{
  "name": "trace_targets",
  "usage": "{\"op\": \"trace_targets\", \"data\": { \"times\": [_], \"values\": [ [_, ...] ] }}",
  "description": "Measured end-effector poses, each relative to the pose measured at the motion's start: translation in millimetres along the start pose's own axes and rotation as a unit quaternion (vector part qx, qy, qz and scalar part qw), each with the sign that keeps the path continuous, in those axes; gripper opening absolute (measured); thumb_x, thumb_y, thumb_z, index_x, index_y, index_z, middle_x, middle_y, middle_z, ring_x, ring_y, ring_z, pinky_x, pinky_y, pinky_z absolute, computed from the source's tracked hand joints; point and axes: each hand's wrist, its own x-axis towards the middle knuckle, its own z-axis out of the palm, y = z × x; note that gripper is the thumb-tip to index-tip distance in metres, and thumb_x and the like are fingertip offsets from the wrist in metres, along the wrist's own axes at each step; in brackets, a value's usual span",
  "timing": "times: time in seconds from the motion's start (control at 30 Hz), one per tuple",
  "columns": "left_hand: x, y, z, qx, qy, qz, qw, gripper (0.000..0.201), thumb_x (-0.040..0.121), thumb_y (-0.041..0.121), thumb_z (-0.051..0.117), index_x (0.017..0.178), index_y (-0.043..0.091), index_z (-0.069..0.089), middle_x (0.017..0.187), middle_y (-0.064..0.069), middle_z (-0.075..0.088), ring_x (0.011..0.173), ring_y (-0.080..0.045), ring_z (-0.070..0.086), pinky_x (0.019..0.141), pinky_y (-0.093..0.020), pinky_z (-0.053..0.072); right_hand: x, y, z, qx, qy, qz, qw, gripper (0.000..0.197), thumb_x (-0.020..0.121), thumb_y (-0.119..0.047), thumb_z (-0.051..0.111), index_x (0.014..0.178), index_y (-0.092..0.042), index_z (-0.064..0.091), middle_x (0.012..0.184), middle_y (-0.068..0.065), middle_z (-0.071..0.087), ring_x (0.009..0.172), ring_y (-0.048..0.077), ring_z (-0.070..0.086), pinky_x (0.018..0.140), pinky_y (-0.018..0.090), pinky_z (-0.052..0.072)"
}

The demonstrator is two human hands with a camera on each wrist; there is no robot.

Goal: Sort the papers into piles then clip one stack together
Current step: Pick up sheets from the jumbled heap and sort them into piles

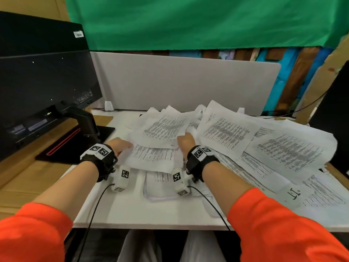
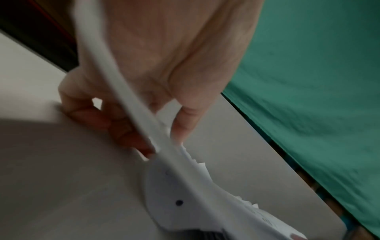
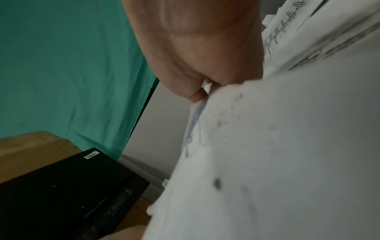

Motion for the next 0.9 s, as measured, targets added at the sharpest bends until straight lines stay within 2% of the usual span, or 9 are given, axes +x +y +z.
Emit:
{"op": "trace_targets", "data": {
  "times": [0.07, 0.1, 0.27, 0.37, 0.47, 0.57, 0.67, 0.8, 0.9],
  "values": [
    [0, -5, 0, 0.021, -0.012, 0.01, 1.0, 0.042, 0.088, 0.013, 0.064, 0.122, -0.009, 0.055, 0.123, -0.022, 0.059, 0.118, -0.037, 0.055, 0.097, -0.034, 0.046, -3, -4, 3, -0.025, -0.015, 0.007, 1.0, 0.018, 0.098, -0.007, 0.039, 0.114, -0.01, 0.047, 0.082, 0.004, 0.044, 0.098, 0.025, 0.047, 0.089, 0.031, 0.044],
    [-4, -5, -1, 0.022, -0.015, 0.017, 1.0, 0.044, 0.087, 0.014, 0.066, 0.124, -0.008, 0.055, 0.125, -0.021, 0.058, 0.121, -0.038, 0.054, 0.096, -0.035, 0.046, -2, -5, 3, -0.028, -0.011, 0.009, 1.0, 0.013, 0.098, -0.007, 0.039, 0.108, -0.013, 0.044, 0.076, 0.0, 0.041, 0.096, 0.023, 0.045, 0.085, 0.028, 0.043],
    [-12, -5, -13, -0.111, -0.027, 0.021, 0.993, 0.068, 0.086, 0.064, 0.048, 0.115, 0.003, 0.058, 0.086, -0.007, 0.061, 0.076, -0.02, 0.056, 0.069, -0.028, 0.044, -7, -12, -14, 0.062, -0.026, -0.066, 0.996, 0.023, 0.089, 0.006, 0.043, 0.088, -0.011, 0.058, 0.088, 0.012, 0.062, 0.076, 0.027, 0.061, 0.066, 0.03, 0.052],
    [-20, 3, -21, -0.259, -0.117, 0.038, 0.958, 0.076, 0.086, 0.072, 0.034, 0.126, 0.011, 0.055, 0.117, -0.013, 0.064, 0.105, -0.028, 0.06, 0.089, -0.037, 0.047, -21, -19, -35, 0.074, -0.038, -0.13, 0.988, 0.027, 0.091, 0.005, 0.044, 0.088, -0.019, 0.054, 0.098, 0.013, 0.064, 0.083, 0.027, 0.063, 0.076, 0.039, 0.053],
    [-39, 18, -20, -0.308, -0.22, 0.101, 0.92, 0.065, 0.089, 0.07, 0.025, 0.123, 0.025, 0.058, 0.118, -0.006, 0.068, 0.107, -0.023, 0.065, 0.091, -0.04, 0.048, -27, -21, -52, 0.088, -0.061, -0.171, 0.979, 0.025, 0.092, 0.0, 0.048, 0.098, -0.023, 0.054, 0.113, 0.008, 0.066, 0.093, 0.023, 0.067, 0.083, 0.039, 0.056],
    [-54, 37, -10, -0.33, -0.17, 0.148, 0.916, 0.03, 0.098, 0.034, 0.046, 0.123, 0.022, 0.056, 0.126, -0.01, 0.064, 0.093, -0.017, 0.072, 0.09, -0.04, 0.053, -34, -23, -64, 0.073, -0.055, -0.205, 0.975, 0.029, 0.092, -0.002, 0.05, 0.108, -0.026, 0.051, 0.114, 0.006, 0.069, 0.089, 0.021, 0.07, 0.074, 0.036, 0.057],
    [-61, 56, -6, -0.335, -0.088, 0.248, 0.905, 0.043, 0.095, -0.001, 0.046, 0.135, 0.013, 0.047, 0.135, -0.01, 0.057, 0.11, -0.021, 0.065, 0.098, -0.044, 0.05, -37, -33, -76, 0.092, -0.045, -0.224, 0.969, 0.049, 0.09, 0.004, 0.052, 0.129, -0.022, 0.039, 0.117, 0.005, 0.07, 0.093, 0.02, 0.072, 0.076, 0.037, 0.06],
    [-89, 92, -10, -0.326, 0.008, 0.389, 0.862, 0.035, 0.096, 0.007, 0.05, 0.129, 0.02, 0.046, 0.122, 0.007, 0.062, 0.11, -0.006, 0.062, 0.089, -0.024, 0.053, -45, -64, -95, 0.069, -0.002, -0.274, 0.959, 0.042, 0.088, 0.01, 0.049, 0.119, -0.018, 0.05, 0.115, 0.005, 0.071, 0.095, 0.017, 0.072, 0.082, 0.039, 0.061],
    [-104, 107, -12, -0.332, 0.015, 0.433, 0.838, 0.031, 0.094, 0.014, 0.056, 0.119, 0.029, 0.046, 0.117, 0.011, 0.062, 0.107, -0.003, 0.063, 0.092, -0.027, 0.052, -47, -77, -107, 0.078, -0.001, -0.289, 0.954, 0.036, 0.09, 0.004, 0.057, 0.121, -0.013, 0.051, 0.116, 0.004, 0.071, 0.102, 0.017, 0.07, 0.089, 0.036, 0.058]
  ]
}}
